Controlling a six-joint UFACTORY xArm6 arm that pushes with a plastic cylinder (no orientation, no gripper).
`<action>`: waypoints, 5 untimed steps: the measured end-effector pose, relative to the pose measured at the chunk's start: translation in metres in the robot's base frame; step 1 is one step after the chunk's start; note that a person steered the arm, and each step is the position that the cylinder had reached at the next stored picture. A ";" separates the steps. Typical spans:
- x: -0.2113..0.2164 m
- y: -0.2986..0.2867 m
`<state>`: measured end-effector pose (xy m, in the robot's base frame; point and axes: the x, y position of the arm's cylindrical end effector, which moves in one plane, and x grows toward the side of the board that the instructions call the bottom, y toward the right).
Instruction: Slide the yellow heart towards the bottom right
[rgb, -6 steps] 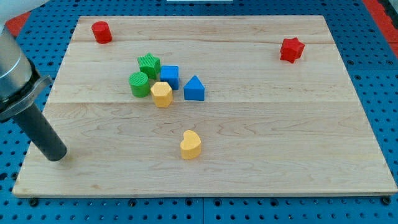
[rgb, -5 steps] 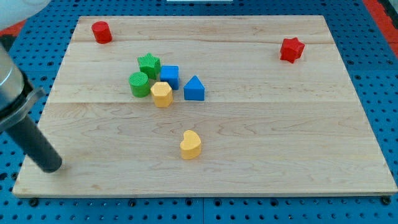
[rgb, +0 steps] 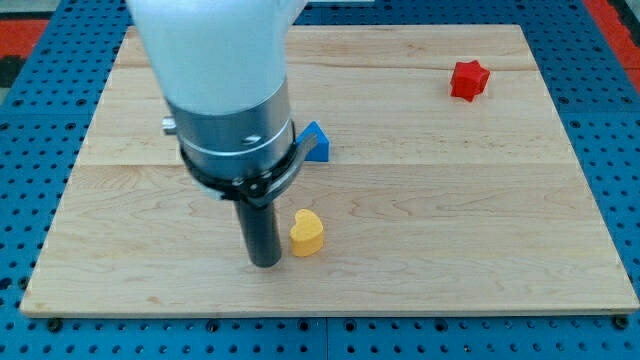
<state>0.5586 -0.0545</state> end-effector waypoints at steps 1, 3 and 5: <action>-0.017 0.017; -0.035 0.094; -0.028 0.131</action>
